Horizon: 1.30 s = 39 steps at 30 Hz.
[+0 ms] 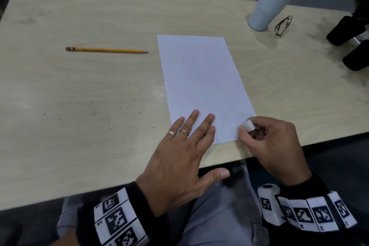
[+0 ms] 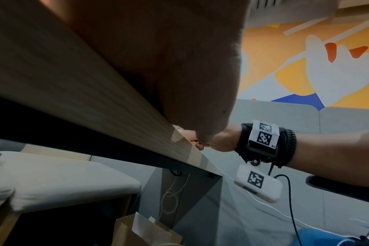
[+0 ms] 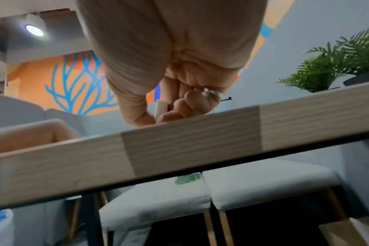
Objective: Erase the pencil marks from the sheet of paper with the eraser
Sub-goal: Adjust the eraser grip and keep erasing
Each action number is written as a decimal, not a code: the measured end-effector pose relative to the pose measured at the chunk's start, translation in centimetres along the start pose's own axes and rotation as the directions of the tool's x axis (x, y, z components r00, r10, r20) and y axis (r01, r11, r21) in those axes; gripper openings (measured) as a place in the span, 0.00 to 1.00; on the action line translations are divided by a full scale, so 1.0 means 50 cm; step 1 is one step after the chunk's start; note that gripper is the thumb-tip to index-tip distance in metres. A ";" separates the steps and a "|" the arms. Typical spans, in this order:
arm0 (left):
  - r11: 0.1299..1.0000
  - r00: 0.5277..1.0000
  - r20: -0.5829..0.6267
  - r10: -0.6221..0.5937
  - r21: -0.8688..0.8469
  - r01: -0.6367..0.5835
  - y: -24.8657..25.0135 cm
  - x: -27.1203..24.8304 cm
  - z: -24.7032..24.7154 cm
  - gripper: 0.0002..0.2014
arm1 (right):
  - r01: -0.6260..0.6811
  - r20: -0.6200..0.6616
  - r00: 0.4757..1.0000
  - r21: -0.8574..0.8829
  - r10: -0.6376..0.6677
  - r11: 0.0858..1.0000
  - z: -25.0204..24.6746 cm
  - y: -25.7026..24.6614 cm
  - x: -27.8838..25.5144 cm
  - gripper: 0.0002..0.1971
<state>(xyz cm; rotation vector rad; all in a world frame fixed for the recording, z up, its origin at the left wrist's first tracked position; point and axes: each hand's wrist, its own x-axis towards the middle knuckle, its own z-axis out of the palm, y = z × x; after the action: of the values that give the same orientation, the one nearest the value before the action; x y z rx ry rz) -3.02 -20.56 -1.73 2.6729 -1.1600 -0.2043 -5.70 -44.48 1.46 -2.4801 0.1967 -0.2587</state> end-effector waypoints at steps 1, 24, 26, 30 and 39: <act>1.000 1.000 0.004 0.002 0.001 -0.002 0.000 0.000 0.000 0.48 | 0.035 0.023 0.999 -0.002 -0.035 0.999 0.008 -0.017 0.001 0.16; 1.000 1.000 0.012 0.005 0.004 -0.005 -0.002 0.000 -0.001 0.48 | 0.102 0.089 0.990 0.070 -0.108 0.992 0.035 -0.027 -0.027 0.15; 1.000 1.000 0.006 0.004 0.002 -0.004 -0.002 0.000 -0.002 0.48 | 0.004 0.057 0.998 0.125 -0.011 0.992 0.014 0.013 -0.021 0.15; 1.000 1.000 0.004 0.001 -0.003 -0.001 0.000 0.000 -0.001 0.49 | 0.005 -0.011 1.000 -0.012 -0.005 1.000 -0.008 0.018 -0.012 0.15; 1.000 1.000 -0.009 0.001 -0.013 -0.001 -0.001 -0.001 0.001 0.48 | 0.000 -0.008 1.000 0.056 0.000 0.998 -0.001 0.041 -0.007 0.15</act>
<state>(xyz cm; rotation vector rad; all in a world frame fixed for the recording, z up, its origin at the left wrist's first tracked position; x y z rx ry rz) -3.01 -20.49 -1.79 2.6591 -1.1533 -0.1993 -6.21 -46.04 0.22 -2.4238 0.1901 -0.2711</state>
